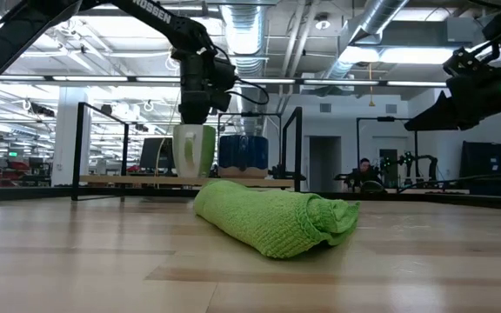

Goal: Stack small to large cups/mugs on shelf
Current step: Put the green mug on the shelf

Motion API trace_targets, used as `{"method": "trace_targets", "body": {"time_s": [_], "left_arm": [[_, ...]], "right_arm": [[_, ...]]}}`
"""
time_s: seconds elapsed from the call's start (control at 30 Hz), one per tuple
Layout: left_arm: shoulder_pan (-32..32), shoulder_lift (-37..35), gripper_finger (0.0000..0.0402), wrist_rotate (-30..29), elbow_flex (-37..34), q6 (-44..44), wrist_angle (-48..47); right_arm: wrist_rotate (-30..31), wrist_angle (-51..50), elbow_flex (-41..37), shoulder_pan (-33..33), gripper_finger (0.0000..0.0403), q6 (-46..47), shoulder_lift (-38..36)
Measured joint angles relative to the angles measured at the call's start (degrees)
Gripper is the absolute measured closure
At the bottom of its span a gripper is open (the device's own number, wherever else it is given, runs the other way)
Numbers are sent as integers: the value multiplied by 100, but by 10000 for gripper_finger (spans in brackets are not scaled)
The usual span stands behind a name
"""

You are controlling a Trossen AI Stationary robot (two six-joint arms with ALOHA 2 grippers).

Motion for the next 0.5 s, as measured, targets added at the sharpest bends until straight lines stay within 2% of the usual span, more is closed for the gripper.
{"method": "trace_targets", "body": {"time_s": [0.5], "left_arm": [[2,-4,350,-4,2,-97,-23]], "right_arm": [[0,0,0,2,275,-2,0]]}}
